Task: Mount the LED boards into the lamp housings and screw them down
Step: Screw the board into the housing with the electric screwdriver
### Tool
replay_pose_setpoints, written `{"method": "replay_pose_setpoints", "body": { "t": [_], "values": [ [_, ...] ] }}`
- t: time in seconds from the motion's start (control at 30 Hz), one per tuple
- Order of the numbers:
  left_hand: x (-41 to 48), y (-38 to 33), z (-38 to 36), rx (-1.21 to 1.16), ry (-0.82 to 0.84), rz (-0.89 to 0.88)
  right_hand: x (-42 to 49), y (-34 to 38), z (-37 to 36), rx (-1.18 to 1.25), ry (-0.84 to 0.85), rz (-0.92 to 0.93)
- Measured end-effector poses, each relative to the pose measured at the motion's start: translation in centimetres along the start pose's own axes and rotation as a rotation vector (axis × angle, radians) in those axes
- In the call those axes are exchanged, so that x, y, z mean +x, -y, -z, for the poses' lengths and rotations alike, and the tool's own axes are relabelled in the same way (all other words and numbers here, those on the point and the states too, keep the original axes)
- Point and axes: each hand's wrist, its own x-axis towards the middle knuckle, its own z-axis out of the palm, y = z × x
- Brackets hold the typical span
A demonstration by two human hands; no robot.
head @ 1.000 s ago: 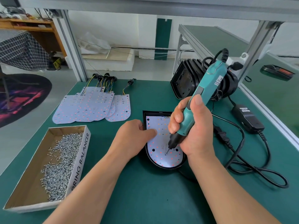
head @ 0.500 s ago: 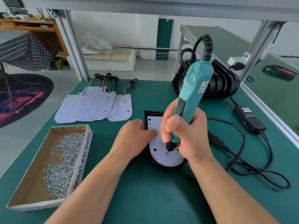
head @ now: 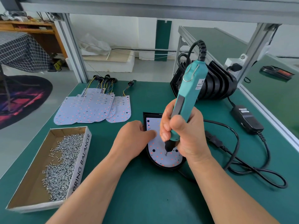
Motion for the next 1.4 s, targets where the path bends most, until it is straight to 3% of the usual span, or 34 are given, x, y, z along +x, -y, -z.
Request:
{"method": "replay_pose_setpoints", "body": {
  "t": [0.23, 0.5, 0.63, 0.87, 1.07, 1.27, 1.4],
  "values": [
    [-0.6, -0.6, 0.5, -0.066, 0.058, 0.013, 0.9, 1.9, 2.0, 0.218, -0.107, 0.064],
    [-2.2, -1.7, 1.5, -0.110, 0.316, 0.043, 1.0, 2.5, 5.7, 0.395, -0.594, 0.104],
    [-1.5, -2.2, 2.2, -0.311, 0.226, 0.187, 1.1, 2.1, 6.7, 0.487, -0.705, 0.094],
    [-0.9, -1.7, 2.9, -0.602, -0.009, 0.177, 1.1, 2.1, 6.7, 0.535, -0.728, 0.087],
    [-2.0, -2.5, 2.1, -1.012, 0.180, 0.067, 1.2, 2.1, 6.0, 0.562, -0.702, 0.082],
    [-3.6, -3.5, 0.1, -0.684, 0.249, -0.043, 1.3, 2.2, 5.0, 0.606, -0.686, 0.066],
    [-4.2, -3.8, -0.2, -0.639, 0.265, -0.037, 1.2, 2.6, 4.6, 0.630, -0.680, 0.077]
  ]
}}
